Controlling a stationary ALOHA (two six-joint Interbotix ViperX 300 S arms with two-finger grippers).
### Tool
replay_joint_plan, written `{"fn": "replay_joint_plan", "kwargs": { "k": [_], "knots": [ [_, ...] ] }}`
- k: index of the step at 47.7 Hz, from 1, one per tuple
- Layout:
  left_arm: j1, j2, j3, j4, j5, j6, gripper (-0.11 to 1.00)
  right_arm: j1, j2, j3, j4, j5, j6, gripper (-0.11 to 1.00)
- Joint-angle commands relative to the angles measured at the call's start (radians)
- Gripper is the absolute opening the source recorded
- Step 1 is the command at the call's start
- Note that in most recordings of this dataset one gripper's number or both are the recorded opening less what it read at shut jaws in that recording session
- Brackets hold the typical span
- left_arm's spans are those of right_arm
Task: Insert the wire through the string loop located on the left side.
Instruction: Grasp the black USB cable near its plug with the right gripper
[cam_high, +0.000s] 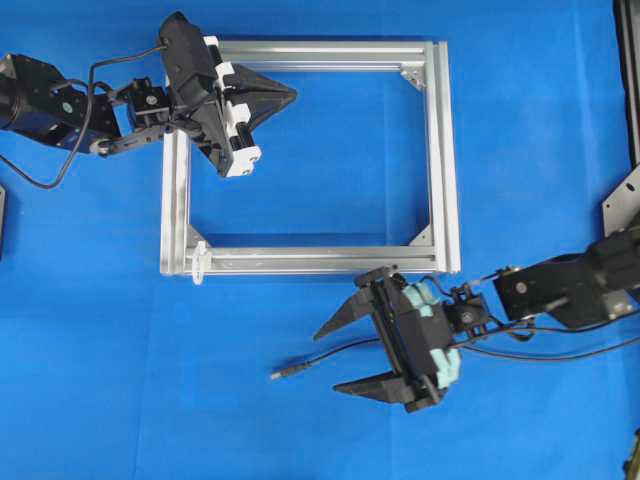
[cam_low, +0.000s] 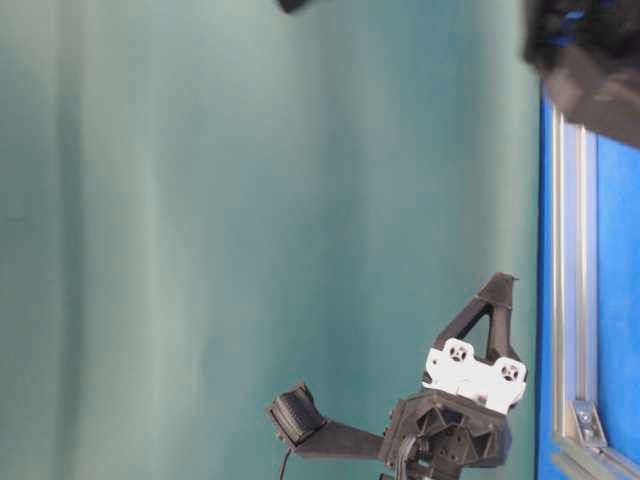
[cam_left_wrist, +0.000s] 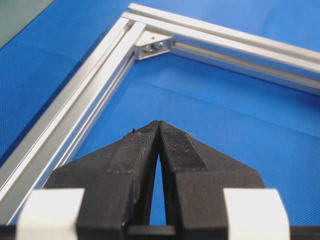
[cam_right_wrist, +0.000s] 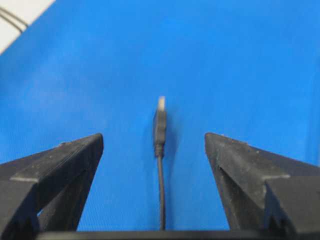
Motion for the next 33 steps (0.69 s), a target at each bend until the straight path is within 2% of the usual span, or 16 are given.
{"fn": "replay_joint_plan", "kwargs": {
  "k": [1,16,22,25,33],
  "knots": [
    [0.000,-0.031,-0.009,0.003,-0.005,0.002,0.00,0.005,0.023,-0.025,0.009,-0.005,0.011,0.88],
    [0.002,-0.032,-0.005,0.003,-0.005,0.002,0.00,0.006,0.103,-0.049,0.021,-0.009,0.020,0.88],
    [0.002,-0.034,-0.002,0.003,-0.005,0.002,0.00,0.006,0.103,-0.051,0.023,-0.011,0.020,0.84],
    [0.000,-0.035,-0.002,0.003,-0.005,0.002,0.00,0.006,0.103,-0.051,0.023,-0.011,0.020,0.73],
    [0.002,-0.034,0.000,0.003,-0.005,0.002,0.00,0.002,0.103,-0.046,0.023,-0.011,0.018,0.25]
  ]
}}
